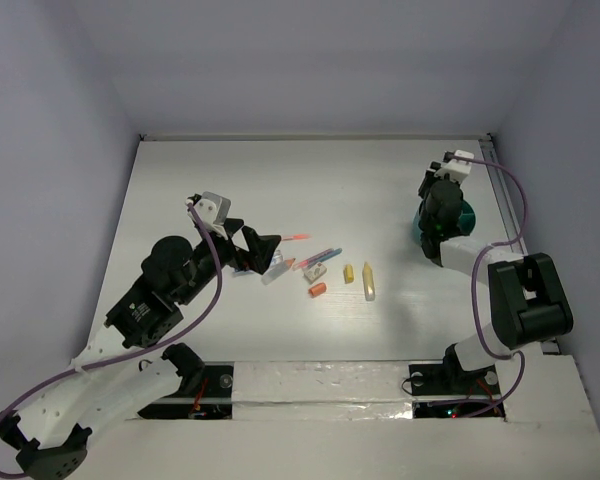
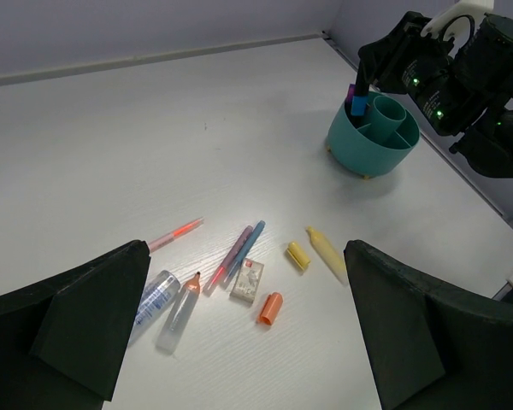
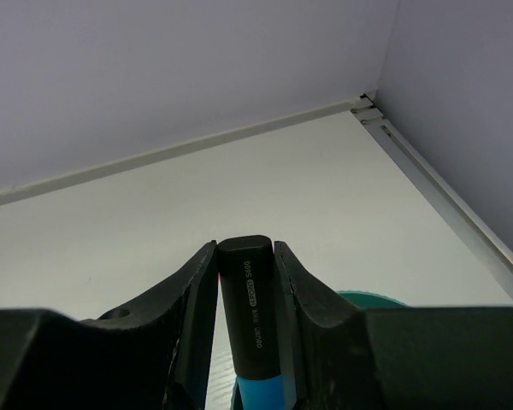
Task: Sort the stationery into containers
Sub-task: Place the pen in the storage box.
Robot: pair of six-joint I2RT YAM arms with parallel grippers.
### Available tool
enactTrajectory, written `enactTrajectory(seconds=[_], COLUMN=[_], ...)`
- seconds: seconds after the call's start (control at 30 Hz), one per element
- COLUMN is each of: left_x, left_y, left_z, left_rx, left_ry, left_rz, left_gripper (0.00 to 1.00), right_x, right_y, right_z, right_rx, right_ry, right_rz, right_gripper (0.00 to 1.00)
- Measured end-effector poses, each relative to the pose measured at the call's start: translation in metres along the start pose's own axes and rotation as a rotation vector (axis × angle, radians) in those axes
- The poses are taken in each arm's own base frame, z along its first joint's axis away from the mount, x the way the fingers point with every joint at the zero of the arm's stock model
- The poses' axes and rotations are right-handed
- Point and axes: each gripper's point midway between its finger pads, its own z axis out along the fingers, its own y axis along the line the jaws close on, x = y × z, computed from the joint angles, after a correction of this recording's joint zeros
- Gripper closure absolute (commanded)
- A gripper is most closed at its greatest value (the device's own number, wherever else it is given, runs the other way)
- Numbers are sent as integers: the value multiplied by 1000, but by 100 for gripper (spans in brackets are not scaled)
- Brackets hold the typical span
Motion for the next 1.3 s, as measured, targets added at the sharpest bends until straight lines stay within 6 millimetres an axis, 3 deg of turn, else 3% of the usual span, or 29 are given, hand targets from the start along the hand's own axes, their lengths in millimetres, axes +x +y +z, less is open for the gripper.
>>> enactTrajectory(seconds=[0.2,0.47,0.7,0.77,0.8,0.93,1.17,1.3], left_x=[0,0,-1,-1,-1,-2,-5,-8], left_y=[0,0,0,0,0,1,7,11], left_z=[0,0,-1,-1,-1,-1,-2,-4], left_rx=[0,0,1,1,1,-7,-32,-50], left_ry=[0,0,-5,-5,-5,-7,-21,-35], left_rz=[0,0,-1,0,0,0,-2,-4], left_gripper=[2,1,1,1,1,1,1,1], right_x=[4,23,27,29,30,32,12,-7], right_y=[-4,-7,-11,-12,-13,-13,2,37], right_z=[-1,-8,-17,-20,-21,-23,-28,-32], right_rx=[14,27,44,47,49,57,-28,-211], right_ry=[6,66,119,136,146,191,221,241], right_rz=[24,51,101,108,107,98,108,137], right_gripper=[90,84,65,51,50,32,30,37])
